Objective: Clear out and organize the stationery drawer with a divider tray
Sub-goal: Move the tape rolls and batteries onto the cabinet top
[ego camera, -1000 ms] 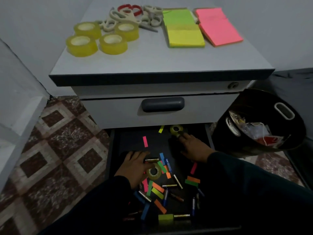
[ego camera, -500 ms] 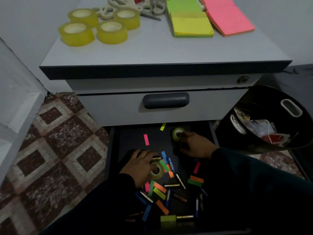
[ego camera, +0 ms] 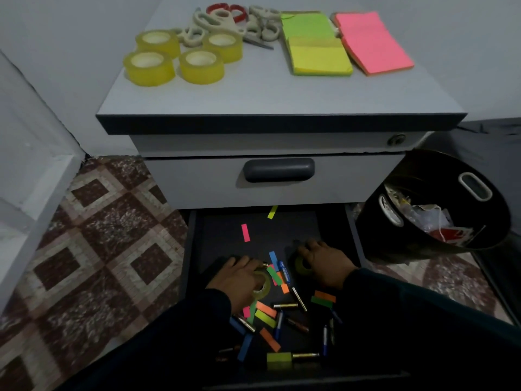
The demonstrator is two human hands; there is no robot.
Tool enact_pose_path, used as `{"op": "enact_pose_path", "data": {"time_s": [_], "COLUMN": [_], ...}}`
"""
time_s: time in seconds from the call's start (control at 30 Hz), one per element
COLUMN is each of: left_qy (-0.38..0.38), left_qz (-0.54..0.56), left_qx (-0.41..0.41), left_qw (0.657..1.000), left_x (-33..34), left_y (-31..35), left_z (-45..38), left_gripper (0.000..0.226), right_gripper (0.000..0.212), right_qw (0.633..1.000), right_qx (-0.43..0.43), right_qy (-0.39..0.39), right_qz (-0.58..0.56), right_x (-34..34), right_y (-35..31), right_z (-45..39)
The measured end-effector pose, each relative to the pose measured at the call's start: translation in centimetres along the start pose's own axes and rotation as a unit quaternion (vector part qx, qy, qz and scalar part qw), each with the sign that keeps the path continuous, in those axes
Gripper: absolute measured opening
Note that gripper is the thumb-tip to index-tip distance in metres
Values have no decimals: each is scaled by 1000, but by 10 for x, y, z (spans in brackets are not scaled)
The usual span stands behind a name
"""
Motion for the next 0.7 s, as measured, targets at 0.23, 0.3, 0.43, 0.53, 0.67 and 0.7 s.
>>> {"op": "enact_pose_path", "data": {"time_s": [0.23, 0.3, 0.43, 0.53, 0.67, 0.7], "left_qy": [-23, -7, 38, 68, 106, 122], "left_qz": [6, 29, 63, 71, 66, 69], "left_qx": [-45, -61, -86, -98, -93, -93], "left_qw": [999, 998, 994, 990, 988, 986], "left_x": [-9, -19, -51, -78, -121, -134], "left_y": [-3, -5, -9, -11, -14, -15], "left_z": [12, 17, 29, 38, 54, 58], "left_gripper": [44, 42, 35, 34, 35, 36], "right_gripper": [61, 66, 67, 65, 66, 67], "right_qw": [999, 998, 996, 994, 990, 989], "right_qx": [3, 0, -13, -32, -51, -53], "right_qy": [42, 55, 78, 97, 130, 139], "right_qz": [-26, -37, -41, -32, -26, -26], "right_x": [-21, -32, -59, -89, -137, -148], "right_y": [-16, -21, -33, -41, -58, -62], "right_z": [21, 30, 44, 52, 66, 69]}}
Point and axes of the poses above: each hand's wrist, its own z-axis away from the middle knuckle, its own x-axis out of the palm, y = z × x, the point moved 6 cm from there along -z, towards the middle knuckle, and after that the axes turned 12 degrees about y, right-handed, at the moved point
